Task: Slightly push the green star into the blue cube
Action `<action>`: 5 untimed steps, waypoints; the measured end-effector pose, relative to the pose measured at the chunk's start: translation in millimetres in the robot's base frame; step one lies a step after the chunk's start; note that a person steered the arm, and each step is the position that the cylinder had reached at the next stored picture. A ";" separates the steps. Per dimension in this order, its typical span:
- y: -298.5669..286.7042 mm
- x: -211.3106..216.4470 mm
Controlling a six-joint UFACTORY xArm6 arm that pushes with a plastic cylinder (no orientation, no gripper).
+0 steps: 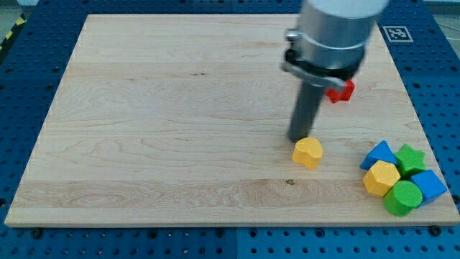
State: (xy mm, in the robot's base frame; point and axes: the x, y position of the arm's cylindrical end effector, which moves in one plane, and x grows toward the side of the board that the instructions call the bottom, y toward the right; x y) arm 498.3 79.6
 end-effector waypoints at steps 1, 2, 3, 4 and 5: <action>-17.7 7.8; -19.4 44.6; -53.7 62.3; -3.6 103.1; 60.8 120.3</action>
State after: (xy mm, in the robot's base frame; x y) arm 618.5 140.3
